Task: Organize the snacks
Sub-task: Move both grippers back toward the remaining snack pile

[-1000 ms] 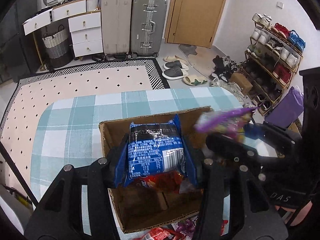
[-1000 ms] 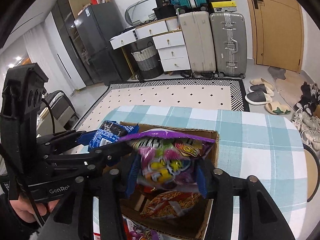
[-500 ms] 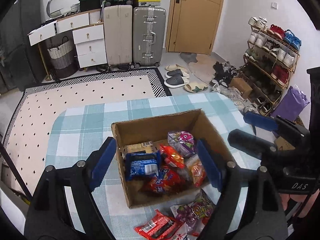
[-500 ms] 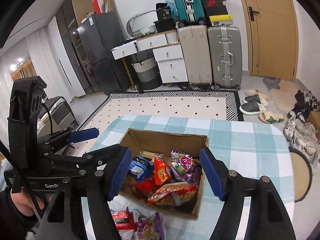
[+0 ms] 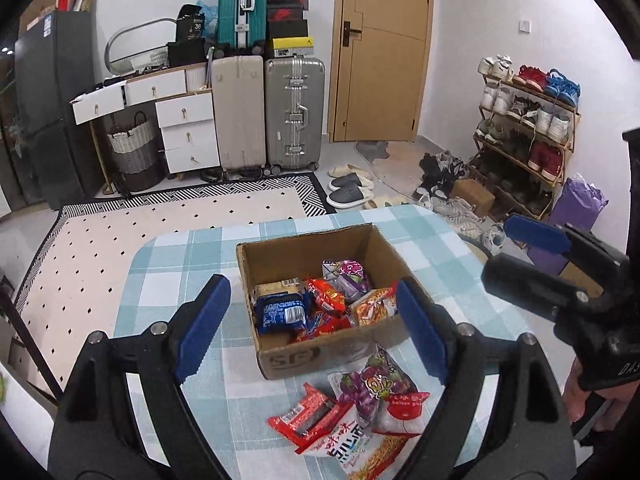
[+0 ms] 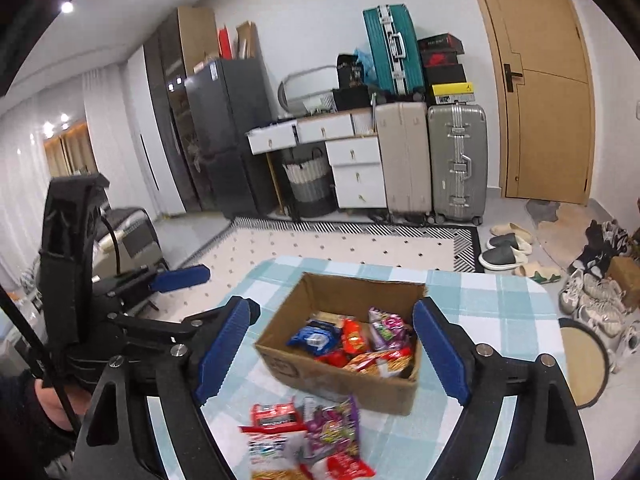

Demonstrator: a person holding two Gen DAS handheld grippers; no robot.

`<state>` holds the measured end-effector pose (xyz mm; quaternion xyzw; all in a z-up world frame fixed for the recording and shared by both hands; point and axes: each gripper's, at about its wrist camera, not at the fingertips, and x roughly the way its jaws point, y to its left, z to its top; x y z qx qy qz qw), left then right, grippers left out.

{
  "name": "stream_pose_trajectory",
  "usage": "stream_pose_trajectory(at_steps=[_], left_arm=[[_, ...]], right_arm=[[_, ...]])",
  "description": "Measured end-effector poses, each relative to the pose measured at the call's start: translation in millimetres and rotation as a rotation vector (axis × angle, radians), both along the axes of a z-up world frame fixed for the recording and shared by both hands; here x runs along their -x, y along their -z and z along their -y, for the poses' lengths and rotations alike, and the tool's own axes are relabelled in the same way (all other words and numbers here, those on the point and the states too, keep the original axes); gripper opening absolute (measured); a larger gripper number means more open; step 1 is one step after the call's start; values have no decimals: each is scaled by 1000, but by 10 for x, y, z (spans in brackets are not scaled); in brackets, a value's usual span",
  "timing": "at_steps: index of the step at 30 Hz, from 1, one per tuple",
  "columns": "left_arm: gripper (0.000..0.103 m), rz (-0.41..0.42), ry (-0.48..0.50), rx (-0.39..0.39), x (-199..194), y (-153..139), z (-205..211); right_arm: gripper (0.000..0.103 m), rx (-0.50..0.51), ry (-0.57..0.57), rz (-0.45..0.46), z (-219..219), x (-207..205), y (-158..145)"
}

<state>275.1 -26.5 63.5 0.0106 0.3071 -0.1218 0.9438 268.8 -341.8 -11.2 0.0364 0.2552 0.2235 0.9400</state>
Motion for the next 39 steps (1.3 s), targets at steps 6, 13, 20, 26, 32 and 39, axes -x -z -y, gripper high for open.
stream_pose_trajectory(at_steps=[6,13,20,26,32,39], left_arm=[[88,48,-9,-6,529,-13,-17],[103,141,-28,-22,1093,40,-31],[103,154,-70,6,1429,280,-182],[102,122,-125,63,1568,635,-385],[102,70,-180,79,1517,1088,-550],[102,28,-224,97,1434,1559,-677]], right_arm=[[89,-35,9,27,63,403,103],[93,-46,8,13,140,759,393],[98,-72,22,-19,312,1005,752],[99,-48,40,-44,328,1092,1099],[99,3,33,-53,273,1181,1440],[99,-31,12,-119,244,1110,1716]])
